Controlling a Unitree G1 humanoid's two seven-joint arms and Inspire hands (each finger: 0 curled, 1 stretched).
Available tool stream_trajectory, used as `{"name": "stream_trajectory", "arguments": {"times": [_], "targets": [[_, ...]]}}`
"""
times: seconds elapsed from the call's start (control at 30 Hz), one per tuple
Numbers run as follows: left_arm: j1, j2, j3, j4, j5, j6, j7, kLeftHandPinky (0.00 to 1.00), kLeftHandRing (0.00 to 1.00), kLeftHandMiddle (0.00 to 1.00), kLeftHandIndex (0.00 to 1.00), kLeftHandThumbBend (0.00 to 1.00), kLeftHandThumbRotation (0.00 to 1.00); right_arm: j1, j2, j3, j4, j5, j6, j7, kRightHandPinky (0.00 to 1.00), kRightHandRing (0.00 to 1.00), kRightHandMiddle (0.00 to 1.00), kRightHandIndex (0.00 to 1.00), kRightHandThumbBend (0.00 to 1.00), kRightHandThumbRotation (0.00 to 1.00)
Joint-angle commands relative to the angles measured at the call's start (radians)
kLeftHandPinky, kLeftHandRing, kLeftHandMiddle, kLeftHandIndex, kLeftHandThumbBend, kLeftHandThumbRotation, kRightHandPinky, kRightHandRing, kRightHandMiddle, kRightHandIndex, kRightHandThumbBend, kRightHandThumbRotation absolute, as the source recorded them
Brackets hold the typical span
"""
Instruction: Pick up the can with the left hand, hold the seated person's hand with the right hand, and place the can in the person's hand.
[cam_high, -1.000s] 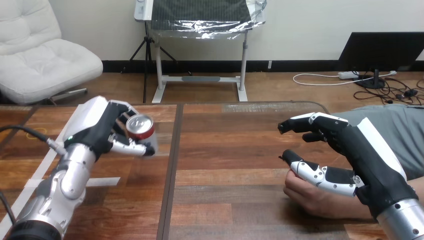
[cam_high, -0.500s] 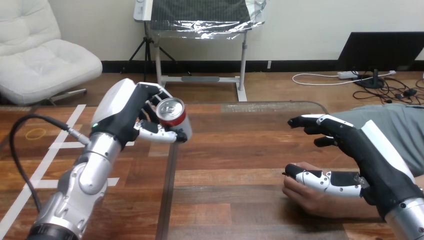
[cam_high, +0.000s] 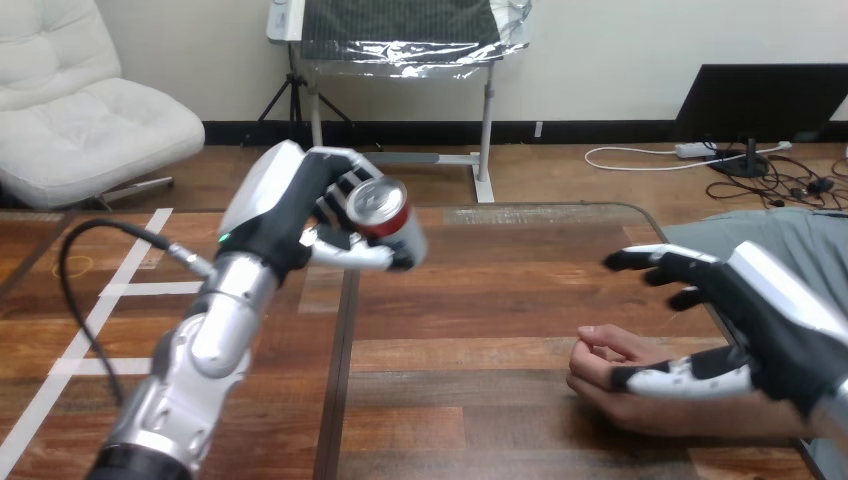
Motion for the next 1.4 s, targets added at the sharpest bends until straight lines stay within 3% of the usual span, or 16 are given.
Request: {"name": "stream_trajectory", "arguments": {"times": [0.0, 0.63, 0.93, 1.37], "targets": [[-0.113, -0.029, 0.032, -0.095, -0.009, 0.000, 0.016, 0.33, 0.38, 0.45, 0.49, 0.66, 0.00, -0.111, -0.095, -0.042, 0.033, -0.033, 0.007, 0.023, 0.74, 0.87, 0.90, 0.84, 0.82, 0.00], [-0.142, -0.077, 0.035, -0.088, -0.012, 0.029, 0.003, 0.33, 0.39, 0.46, 0.49, 0.65, 0.00, -0.209, -0.305, 0.046, 0.184, -0.195, 0.055, 0.187, 0.83, 0.94, 0.94, 0.89, 0.85, 0.00], [-0.142, -0.083, 0.034, -0.084, -0.005, 0.036, 0.006, 0.33, 0.39, 0.46, 0.49, 0.65, 0.00, -0.266, -0.347, 0.094, 0.261, -0.241, 0.061, 0.259, 0.89, 0.96, 0.95, 0.90, 0.84, 0.00], [-0.134, -0.085, 0.029, -0.096, -0.005, 0.065, -0.003, 0.33, 0.39, 0.46, 0.49, 0.65, 0.00, -0.363, -0.363, 0.181, 0.405, -0.280, 0.027, 0.329, 0.92, 0.96, 0.95, 0.91, 0.83, 0.04]]}}
